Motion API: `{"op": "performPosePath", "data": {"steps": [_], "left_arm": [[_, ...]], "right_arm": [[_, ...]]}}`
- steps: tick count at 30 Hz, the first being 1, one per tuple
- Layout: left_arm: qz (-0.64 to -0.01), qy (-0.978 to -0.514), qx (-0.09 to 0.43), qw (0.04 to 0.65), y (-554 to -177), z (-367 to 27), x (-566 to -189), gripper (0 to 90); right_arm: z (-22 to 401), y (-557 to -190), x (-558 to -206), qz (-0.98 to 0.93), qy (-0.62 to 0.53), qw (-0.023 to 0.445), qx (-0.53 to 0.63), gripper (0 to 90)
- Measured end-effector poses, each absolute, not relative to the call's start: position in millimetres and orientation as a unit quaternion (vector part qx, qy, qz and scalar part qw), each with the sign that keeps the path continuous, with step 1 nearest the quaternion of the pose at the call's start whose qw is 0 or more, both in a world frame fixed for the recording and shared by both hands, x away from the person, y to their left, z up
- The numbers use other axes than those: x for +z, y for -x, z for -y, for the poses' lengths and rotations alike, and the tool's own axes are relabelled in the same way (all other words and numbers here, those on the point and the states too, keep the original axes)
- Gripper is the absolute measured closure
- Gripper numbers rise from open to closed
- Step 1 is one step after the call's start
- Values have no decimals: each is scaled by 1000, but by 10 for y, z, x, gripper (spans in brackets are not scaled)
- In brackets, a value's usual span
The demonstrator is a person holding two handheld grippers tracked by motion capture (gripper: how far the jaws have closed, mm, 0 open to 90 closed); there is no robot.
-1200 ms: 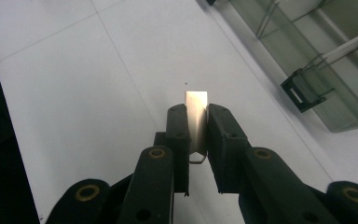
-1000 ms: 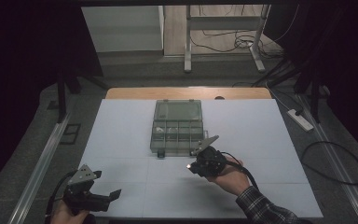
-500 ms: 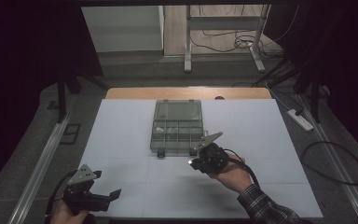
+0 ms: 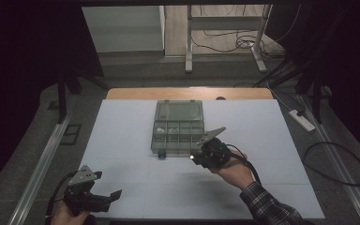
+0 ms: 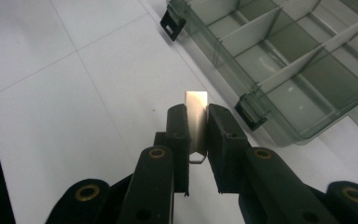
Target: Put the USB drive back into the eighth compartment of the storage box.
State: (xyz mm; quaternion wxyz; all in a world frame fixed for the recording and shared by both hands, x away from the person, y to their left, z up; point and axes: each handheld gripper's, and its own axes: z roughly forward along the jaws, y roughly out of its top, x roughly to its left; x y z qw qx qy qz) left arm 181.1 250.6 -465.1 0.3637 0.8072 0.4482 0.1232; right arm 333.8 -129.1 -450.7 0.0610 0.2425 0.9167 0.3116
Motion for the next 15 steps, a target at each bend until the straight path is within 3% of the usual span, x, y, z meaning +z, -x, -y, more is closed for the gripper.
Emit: {"op": "performPosePath", "data": {"steps": [15], "left_arm": [[-450, -806, 121, 364, -1815, -2509, -4651, 24]], "right_arm": [[1354, -3574, -4509, -907, -269, 78, 314, 787]]}}
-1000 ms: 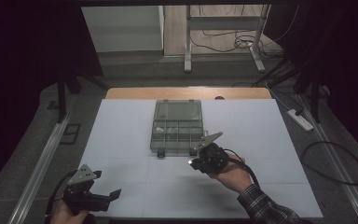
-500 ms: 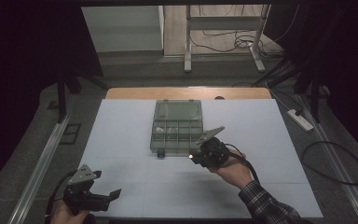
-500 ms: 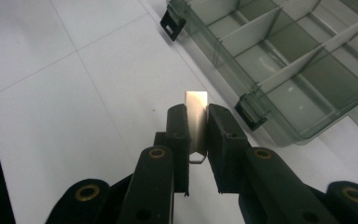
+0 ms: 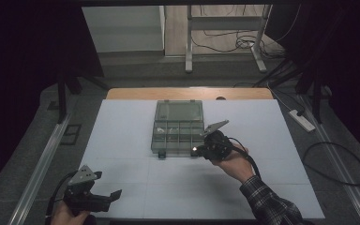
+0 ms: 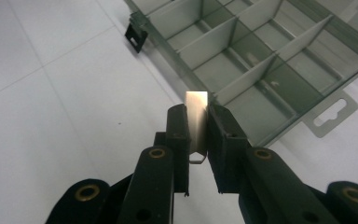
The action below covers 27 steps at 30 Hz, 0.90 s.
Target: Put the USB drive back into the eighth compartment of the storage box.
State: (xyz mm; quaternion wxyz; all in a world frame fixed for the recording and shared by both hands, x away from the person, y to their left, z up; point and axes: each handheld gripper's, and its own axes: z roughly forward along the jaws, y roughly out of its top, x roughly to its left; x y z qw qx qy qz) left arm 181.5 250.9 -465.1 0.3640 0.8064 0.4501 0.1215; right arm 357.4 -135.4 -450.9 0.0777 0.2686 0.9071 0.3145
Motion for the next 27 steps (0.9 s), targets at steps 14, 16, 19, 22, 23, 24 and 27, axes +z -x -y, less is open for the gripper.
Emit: {"op": "performPosePath", "data": {"steps": [14, 16, 19, 22, 23, 24, 27], "left_arm": [[-451, -806, 121, 365, -1816, -2512, -4653, 24], [-451, -806, 121, 364, -1817, -2512, -4653, 24], [-451, -806, 121, 364, -1817, -2512, -4653, 24], [-452, -805, 121, 364, -1818, -2512, -4654, 24], [-452, -805, 120, 365, -1819, -2512, -4654, 24], [-452, -805, 121, 364, -1819, -2512, -4655, 24], [-452, -805, 120, 364, -1819, -2513, -4655, 24]], "right_arm": [[1330, -3723, -4522, -903, -278, 93, 315, 786], [1329, -3741, -4525, -902, -280, 93, 314, 787], [1329, -3761, -4533, -902, -281, 95, 314, 786], [1332, -3795, -4542, -901, -284, 98, 313, 786], [1333, -3804, -4543, -901, -285, 98, 313, 786], [1333, -3817, -4547, -900, -286, 100, 313, 787], [1332, -3848, -4552, -899, -288, 102, 313, 786]]}}
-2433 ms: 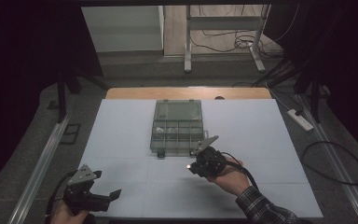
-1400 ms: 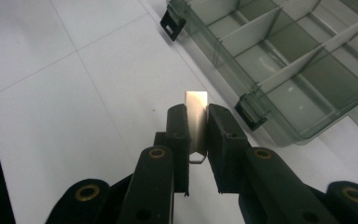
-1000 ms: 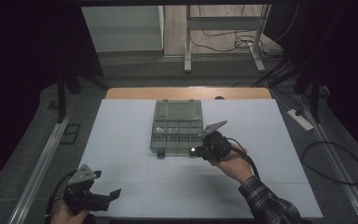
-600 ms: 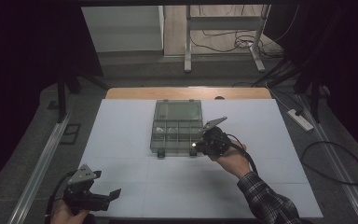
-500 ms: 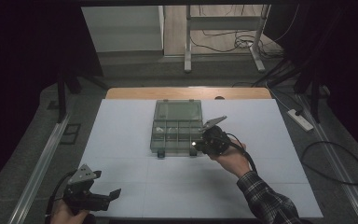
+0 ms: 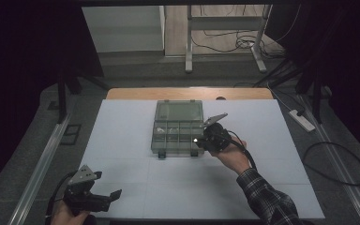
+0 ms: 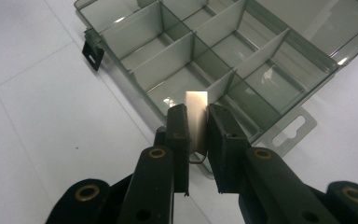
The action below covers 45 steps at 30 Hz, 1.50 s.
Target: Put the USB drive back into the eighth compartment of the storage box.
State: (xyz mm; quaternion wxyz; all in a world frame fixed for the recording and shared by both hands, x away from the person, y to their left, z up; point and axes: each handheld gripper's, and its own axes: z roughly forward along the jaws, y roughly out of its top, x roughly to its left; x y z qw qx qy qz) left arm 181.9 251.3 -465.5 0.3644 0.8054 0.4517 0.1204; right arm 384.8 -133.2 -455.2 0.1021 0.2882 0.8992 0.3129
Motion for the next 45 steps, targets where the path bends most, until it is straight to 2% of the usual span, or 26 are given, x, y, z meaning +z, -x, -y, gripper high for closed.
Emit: {"op": "performPosePath", "data": {"steps": [34, 44, 45], "left_arm": [[-453, -806, 120, 362, -1822, -2512, -4655, 26], [-453, -806, 121, 361, -1820, -2509, -4654, 27], [-453, -806, 121, 361, -1820, -2509, -4655, 27]], "right_arm": [[1291, -4070, -4715, -899, -299, 120, 296, 776], [1292, -4030, -4676, -895, -305, 127, 299, 559], [1292, -4030, -4676, -895, -305, 127, 299, 559]]}}
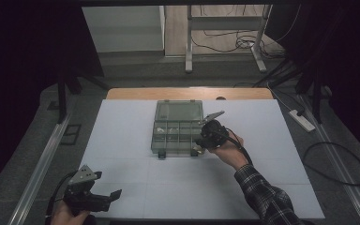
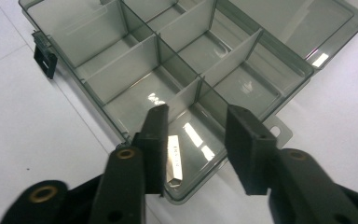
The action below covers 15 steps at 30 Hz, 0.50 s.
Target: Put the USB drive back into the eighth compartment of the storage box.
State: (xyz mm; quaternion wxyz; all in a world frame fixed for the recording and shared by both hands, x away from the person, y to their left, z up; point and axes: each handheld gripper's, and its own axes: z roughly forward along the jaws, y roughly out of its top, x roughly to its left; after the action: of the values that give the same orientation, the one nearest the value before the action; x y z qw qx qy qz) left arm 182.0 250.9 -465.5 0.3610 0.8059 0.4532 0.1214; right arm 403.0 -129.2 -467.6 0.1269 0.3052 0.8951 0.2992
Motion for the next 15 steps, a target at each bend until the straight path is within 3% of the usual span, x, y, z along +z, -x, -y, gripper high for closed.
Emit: {"op": "performPosePath", "data": {"steps": [5, 15], "left_arm": [[-453, -806, 122, 360, -1820, -2507, -4654, 28], [-454, -806, 122, 359, -1820, -2506, -4654, 29]], "right_arm": [[1289, -3999, -4656, -893, -307, 126, 304, 431], [1283, -3954, -4645, -897, -304, 116, 300, 358]]}}
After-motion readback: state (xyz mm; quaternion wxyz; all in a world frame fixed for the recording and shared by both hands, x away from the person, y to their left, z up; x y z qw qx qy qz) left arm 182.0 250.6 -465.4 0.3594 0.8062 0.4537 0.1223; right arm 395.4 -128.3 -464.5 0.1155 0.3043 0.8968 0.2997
